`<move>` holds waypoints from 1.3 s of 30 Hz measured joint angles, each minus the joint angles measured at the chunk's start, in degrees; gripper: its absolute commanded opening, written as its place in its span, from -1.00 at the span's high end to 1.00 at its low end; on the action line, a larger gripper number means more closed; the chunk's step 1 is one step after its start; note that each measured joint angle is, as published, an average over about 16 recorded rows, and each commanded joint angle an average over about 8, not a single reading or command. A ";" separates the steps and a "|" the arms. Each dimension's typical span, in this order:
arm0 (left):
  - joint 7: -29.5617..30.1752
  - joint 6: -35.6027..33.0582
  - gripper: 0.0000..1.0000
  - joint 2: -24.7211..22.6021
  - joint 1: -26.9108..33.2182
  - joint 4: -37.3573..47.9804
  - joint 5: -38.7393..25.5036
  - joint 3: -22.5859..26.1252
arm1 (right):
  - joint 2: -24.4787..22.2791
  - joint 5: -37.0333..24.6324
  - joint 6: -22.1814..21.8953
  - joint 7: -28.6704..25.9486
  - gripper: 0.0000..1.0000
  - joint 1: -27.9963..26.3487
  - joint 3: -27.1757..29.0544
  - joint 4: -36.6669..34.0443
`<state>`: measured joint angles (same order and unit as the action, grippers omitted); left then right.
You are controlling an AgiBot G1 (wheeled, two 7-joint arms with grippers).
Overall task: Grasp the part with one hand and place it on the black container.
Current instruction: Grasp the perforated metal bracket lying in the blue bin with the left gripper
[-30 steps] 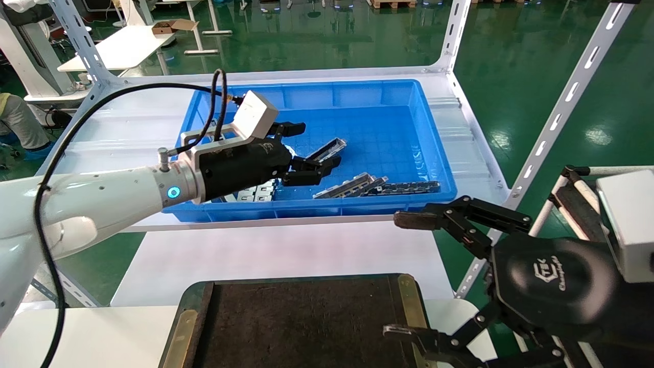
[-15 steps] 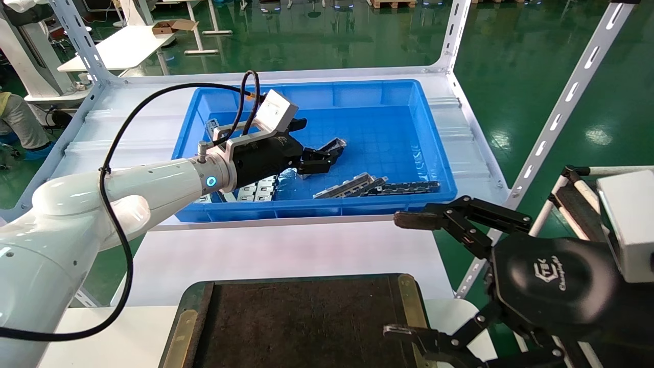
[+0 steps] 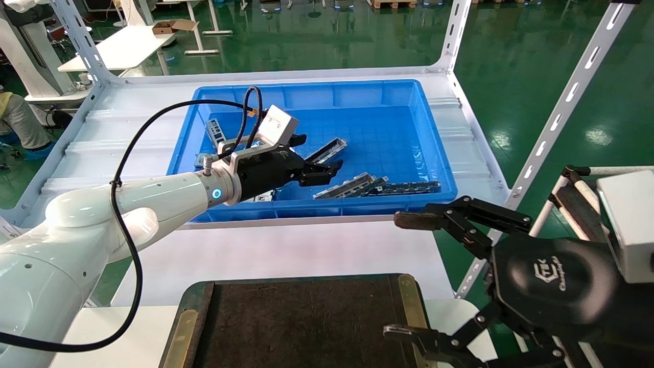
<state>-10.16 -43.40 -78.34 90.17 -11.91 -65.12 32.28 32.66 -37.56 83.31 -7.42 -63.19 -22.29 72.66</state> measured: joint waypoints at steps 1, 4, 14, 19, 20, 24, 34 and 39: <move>0.21 0.20 1.00 0.01 -0.10 -0.07 0.24 0.40 | 0.00 0.00 0.00 0.00 1.00 0.00 0.00 0.00; 0.74 0.82 1.00 0.04 -0.39 -0.26 0.95 1.57 | 0.00 0.00 0.00 0.00 1.00 0.00 0.00 0.00; 1.42 2.78 1.00 0.18 -1.06 -0.30 3.24 4.84 | 0.00 0.00 0.00 0.00 1.00 0.00 -0.01 0.00; 1.49 3.44 1.00 0.22 -1.19 -0.22 4.40 6.15 | 0.00 0.01 0.00 0.00 1.00 0.00 -0.01 0.00; 1.51 3.55 1.00 0.22 -1.22 -0.20 4.63 6.39 | 0.00 0.01 0.00 0.00 1.00 0.00 -0.01 0.00; 1.61 3.90 1.00 0.24 -1.30 -0.19 5.60 7.32 | 0.00 0.01 0.00 0.00 1.00 0.00 -0.01 0.00; 1.87 4.54 1.00 0.30 -1.24 -0.16 7.97 9.42 | -0.01 0.01 -0.01 0.01 1.00 0.00 -0.01 0.00; 1.61 4.80 1.00 0.38 -0.98 -0.06 9.16 10.22 | -0.01 0.01 -0.01 0.01 1.00 0.00 -0.02 0.00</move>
<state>-8.55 -38.60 -77.95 89.19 -11.97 -55.96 42.50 32.65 -37.55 83.31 -7.41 -63.20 -22.31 72.66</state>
